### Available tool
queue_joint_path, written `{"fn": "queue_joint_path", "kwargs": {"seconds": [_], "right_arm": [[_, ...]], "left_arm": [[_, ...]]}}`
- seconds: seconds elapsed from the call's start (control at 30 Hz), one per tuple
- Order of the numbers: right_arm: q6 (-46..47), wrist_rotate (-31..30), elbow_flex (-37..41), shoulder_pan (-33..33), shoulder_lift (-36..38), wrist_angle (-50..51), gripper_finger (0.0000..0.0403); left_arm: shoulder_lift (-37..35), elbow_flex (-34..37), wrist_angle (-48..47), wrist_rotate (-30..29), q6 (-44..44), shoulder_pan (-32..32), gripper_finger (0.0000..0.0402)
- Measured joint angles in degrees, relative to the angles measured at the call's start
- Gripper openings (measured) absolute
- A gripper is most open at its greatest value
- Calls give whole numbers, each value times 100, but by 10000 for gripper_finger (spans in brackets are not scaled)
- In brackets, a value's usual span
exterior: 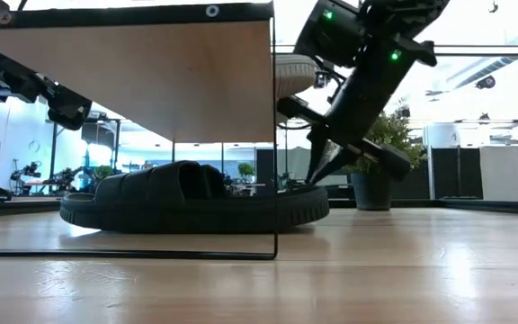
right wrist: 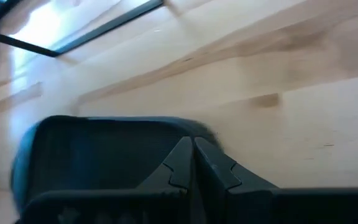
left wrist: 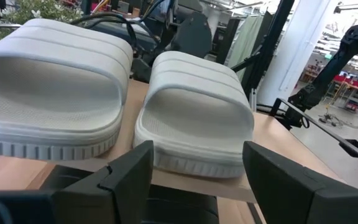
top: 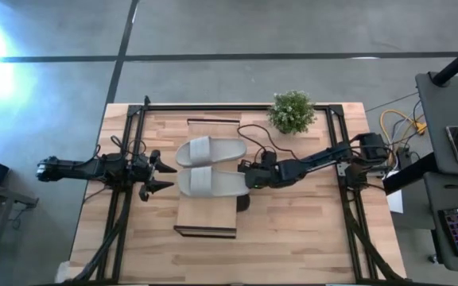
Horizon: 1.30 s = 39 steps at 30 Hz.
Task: Pick and place slides into the shelf
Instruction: Move the black slide under the shelf
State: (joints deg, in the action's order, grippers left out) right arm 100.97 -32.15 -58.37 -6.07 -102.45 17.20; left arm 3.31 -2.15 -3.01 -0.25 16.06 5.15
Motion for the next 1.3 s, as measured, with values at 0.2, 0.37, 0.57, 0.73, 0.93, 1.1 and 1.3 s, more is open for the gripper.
{"fn": "queue_joint_path", "kwargs": {"seconds": [0.2, 0.37, 0.57, 0.73, 0.93, 1.1, 1.3], "right_arm": [[606, -97, -239, -100, 27, 1393, 11], [1408, -227, -485, -299, 91, 2915, 11], [1086, -593, -731, -612, 473, 3162, 11], [1000, -1354, -1039, -1041, 900, 3212, 11], [-1311, -1286, -1790, -1575, 1264, 2087, 11], [-2929, -88, -2474, -1757, 1100, 656, 11], [-3050, 568, -3325, -1764, 335, 659, 11]], "left_arm": [[0, 0, 2, 0, -1, 0, 233], [0, 0, 2, 0, 0, -1, 233], [-1, 7, 32, 0, 0, -1, 233], [-2, 11, 61, -6, -1, -2, 233], [-7, 11, 73, -4, 1, 0, 233], [-2, 11, 101, -4, -1, -1, 233], [0, 11, 108, 0, 1, -2, 233]]}}
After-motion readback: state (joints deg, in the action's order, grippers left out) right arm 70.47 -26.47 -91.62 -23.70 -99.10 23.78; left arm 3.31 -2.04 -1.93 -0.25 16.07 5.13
